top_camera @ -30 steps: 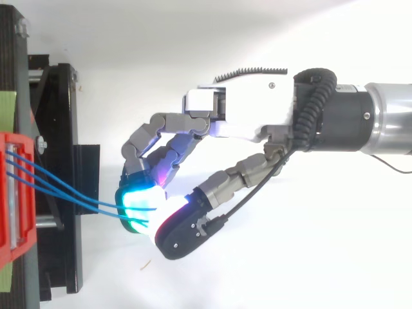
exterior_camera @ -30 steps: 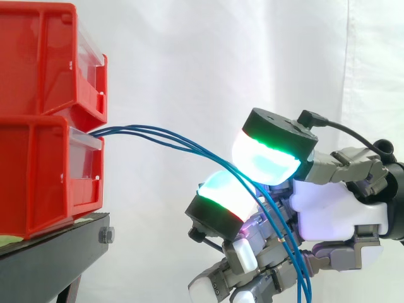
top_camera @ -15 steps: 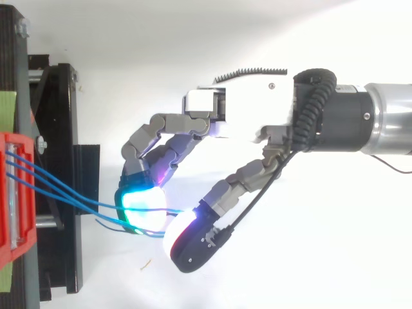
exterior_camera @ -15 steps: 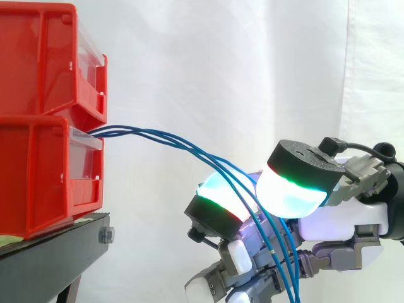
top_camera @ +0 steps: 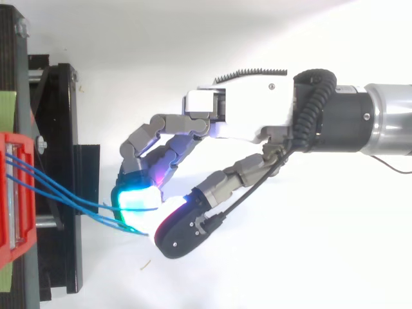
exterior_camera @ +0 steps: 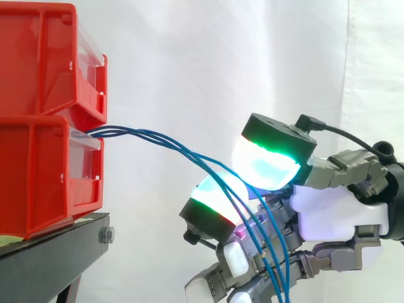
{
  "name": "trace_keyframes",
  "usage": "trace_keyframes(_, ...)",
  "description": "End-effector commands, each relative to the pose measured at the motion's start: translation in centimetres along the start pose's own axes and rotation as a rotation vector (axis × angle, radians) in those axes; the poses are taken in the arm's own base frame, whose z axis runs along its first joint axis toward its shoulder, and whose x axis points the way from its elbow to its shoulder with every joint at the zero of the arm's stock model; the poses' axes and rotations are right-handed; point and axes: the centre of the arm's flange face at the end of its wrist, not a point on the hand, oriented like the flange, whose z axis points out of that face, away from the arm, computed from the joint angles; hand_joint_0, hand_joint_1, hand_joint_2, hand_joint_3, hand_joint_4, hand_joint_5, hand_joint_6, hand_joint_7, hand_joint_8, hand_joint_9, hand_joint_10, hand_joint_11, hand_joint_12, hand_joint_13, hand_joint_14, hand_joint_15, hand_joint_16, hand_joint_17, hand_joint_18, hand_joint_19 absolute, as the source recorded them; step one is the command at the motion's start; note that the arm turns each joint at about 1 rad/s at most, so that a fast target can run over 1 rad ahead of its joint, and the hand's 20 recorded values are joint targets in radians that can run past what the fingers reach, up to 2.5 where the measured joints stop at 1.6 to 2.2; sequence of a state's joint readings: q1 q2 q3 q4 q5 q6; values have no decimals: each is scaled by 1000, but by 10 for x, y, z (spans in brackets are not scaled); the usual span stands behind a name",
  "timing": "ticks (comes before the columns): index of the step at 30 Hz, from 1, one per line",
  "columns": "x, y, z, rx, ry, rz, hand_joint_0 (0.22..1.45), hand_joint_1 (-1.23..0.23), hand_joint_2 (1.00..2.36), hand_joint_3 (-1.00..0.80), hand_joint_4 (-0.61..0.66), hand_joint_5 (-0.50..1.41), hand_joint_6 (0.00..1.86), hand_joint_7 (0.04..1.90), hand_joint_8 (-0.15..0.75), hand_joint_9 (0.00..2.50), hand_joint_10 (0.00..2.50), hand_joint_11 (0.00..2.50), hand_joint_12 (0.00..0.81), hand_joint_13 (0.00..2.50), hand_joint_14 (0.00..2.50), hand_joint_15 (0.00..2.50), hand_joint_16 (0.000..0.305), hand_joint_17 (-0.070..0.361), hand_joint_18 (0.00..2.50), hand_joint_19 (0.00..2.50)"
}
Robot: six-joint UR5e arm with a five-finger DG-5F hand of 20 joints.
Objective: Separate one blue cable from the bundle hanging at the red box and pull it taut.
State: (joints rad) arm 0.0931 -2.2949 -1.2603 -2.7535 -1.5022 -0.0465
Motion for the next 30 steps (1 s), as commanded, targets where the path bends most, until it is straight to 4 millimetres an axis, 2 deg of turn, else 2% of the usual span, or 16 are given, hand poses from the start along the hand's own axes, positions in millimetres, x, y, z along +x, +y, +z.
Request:
trace_keyframes(1,0,0,0,1,0,-1,607,-651,1000,-500,110,-109,681,1183,275,795,15,567,351,530,10,269,46,104,633,357)
trace_keyframes(10,0,0,0,1,0,2,637,-672,1010,-331,151,-78,524,1371,278,790,15,559,349,512,10,278,46,104,606,370)
trace_keyframes(15,0,0,0,1,-1,-1,633,-665,1009,-354,158,-78,512,1390,279,791,16,564,350,510,10,274,46,104,602,381)
trace_keyframes(18,0,0,0,1,-3,-1,561,-593,1000,-500,160,-80,522,1375,286,799,14,578,356,515,11,286,48,107,604,383)
trace_keyframes(21,0,0,0,1,-1,2,522,-486,1000,-500,171,-81,530,1352,299,814,13,580,369,523,10,283,50,112,609,391)
trace_keyframes(24,0,0,0,-1,-2,2,534,-402,1000,-500,171,-82,530,1351,298,815,15,560,365,519,10,288,49,110,592,402)
trace_keyframes(26,1,0,0,1,0,2,588,-428,1000,-500,156,-80,525,1361,296,821,14,570,356,514,10,285,47,106,573,415)
trace_keyframes(30,1,0,0,-1,-2,2,644,-581,1011,-306,151,-89,527,1346,294,807,15,562,353,526,10,284,47,105,594,396)
